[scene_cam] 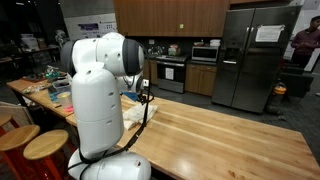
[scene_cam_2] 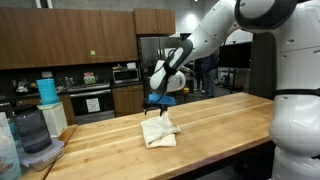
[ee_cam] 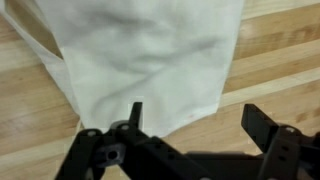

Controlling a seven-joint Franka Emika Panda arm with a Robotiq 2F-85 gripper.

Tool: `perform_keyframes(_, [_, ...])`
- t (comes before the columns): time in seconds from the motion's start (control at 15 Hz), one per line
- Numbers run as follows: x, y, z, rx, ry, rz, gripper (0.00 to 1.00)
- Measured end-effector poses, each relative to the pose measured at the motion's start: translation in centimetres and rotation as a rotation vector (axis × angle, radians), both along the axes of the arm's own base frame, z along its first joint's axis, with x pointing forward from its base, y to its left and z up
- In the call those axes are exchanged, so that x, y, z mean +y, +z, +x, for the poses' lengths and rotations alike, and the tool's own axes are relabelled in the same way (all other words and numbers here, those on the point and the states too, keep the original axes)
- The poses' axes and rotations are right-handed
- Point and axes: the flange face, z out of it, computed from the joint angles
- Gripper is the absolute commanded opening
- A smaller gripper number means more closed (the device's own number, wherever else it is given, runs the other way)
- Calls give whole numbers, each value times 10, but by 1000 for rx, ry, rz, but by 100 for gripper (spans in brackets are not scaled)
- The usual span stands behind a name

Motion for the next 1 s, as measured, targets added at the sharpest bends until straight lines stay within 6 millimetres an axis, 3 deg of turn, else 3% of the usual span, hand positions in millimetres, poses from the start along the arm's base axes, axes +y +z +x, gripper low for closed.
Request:
perform_keyframes(0.2, [16, 8, -12, 24, 41, 37, 100])
perform_keyframes(0.47, [30, -9, -31, 190, 102, 78, 100])
perform_keyframes(1.0, [16, -38, -34, 346, 139, -58, 100])
